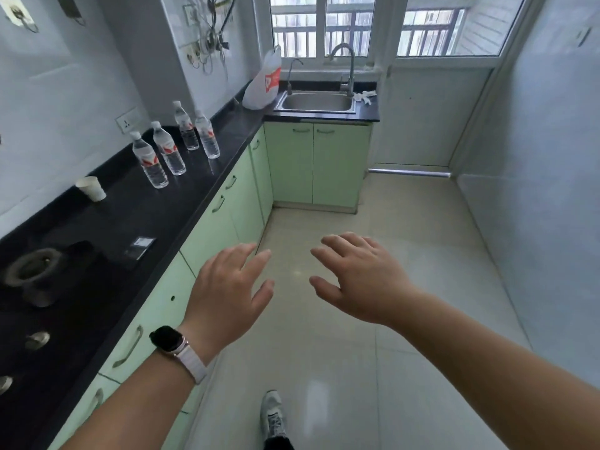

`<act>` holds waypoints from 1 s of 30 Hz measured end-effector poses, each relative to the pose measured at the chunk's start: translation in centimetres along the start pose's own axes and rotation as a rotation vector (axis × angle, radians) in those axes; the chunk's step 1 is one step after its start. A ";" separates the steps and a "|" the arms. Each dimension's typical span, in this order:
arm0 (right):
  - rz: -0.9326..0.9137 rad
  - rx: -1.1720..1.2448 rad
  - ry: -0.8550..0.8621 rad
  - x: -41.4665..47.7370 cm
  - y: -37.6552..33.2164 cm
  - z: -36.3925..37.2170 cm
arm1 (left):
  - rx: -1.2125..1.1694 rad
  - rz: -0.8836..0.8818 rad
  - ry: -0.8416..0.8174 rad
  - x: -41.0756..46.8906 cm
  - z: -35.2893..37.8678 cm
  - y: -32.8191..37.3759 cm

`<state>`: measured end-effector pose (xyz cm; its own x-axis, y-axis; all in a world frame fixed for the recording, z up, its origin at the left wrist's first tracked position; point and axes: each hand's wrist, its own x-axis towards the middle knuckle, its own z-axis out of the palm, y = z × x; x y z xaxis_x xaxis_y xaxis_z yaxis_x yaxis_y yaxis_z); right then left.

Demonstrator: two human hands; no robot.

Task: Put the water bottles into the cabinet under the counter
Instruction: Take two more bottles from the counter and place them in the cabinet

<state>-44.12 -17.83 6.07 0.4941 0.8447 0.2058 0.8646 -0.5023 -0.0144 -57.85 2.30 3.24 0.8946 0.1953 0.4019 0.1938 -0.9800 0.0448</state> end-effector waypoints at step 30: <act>-0.210 0.055 -0.063 39.5 -2.9 7.4 | 0.064 -0.221 -0.005 17.8 6.7 -28.3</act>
<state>-26.42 18.33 6.97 0.3060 0.9405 0.1479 0.9519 -0.3048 -0.0312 -44.74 33.72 2.98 0.8295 0.4056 0.3839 0.4106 -0.9089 0.0732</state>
